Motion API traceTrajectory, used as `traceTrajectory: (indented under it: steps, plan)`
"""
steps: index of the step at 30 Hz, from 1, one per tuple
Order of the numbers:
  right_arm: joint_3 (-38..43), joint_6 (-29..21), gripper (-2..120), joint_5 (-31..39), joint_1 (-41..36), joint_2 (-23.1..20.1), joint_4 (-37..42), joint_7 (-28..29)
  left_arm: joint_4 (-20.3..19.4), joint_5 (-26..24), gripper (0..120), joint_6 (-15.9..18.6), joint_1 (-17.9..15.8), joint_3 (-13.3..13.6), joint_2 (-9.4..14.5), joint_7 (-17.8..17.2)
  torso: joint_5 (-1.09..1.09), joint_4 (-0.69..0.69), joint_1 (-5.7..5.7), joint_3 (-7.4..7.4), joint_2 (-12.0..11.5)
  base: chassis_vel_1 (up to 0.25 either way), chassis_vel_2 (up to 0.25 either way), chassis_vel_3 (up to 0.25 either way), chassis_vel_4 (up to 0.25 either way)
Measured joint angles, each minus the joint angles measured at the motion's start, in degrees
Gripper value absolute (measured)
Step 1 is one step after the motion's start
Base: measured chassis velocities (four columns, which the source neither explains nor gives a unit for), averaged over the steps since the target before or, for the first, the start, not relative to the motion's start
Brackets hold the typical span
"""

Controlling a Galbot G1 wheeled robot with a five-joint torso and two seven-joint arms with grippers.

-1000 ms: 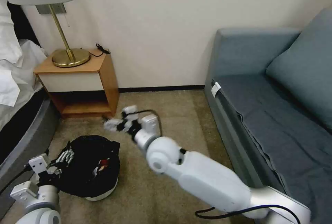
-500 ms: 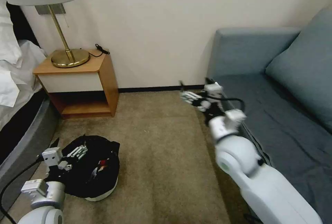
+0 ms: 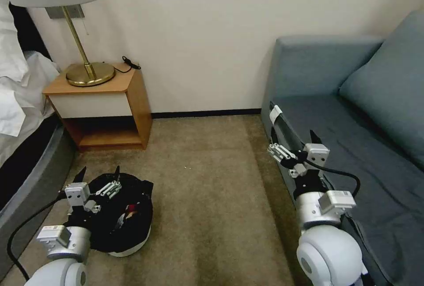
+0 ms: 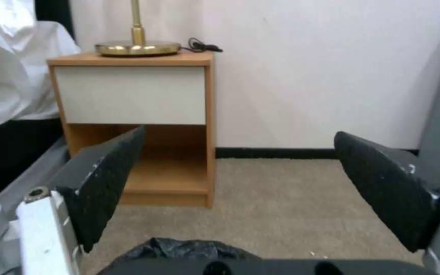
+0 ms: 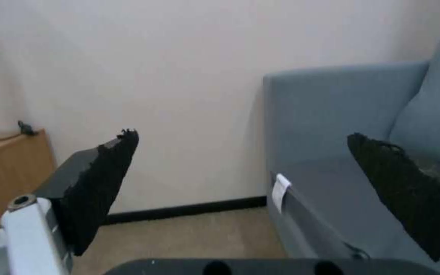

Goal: Pick up the trash bin, then pick up the garbage on the floor and place it into the trash bin.

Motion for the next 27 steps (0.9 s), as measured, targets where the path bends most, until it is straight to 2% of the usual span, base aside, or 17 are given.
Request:
traceTrajectory:
  steps: [10, 27]
  plan:
    - [0.20, 2.52, 100, -2.06, -2.96, 1.77, -0.06, -1.37, -1.25, 0.24, 100, -0.13, 0.59, 2.43, -0.07, -3.88, 0.00, 0.00, 0.00, 0.00, 0.00, 0.000, 0.000, 0.000, 0.000]
    - [-0.40, 4.00, 100, -2.98, -4.15, 2.58, -0.40, -1.77, -2.03, 0.12, 100, -0.67, 0.91, 2.67, -0.19, -4.39, 0.00, 0.00, 0.00, 0.00, 0.00, 0.000, 0.000, 0.000, 0.000]
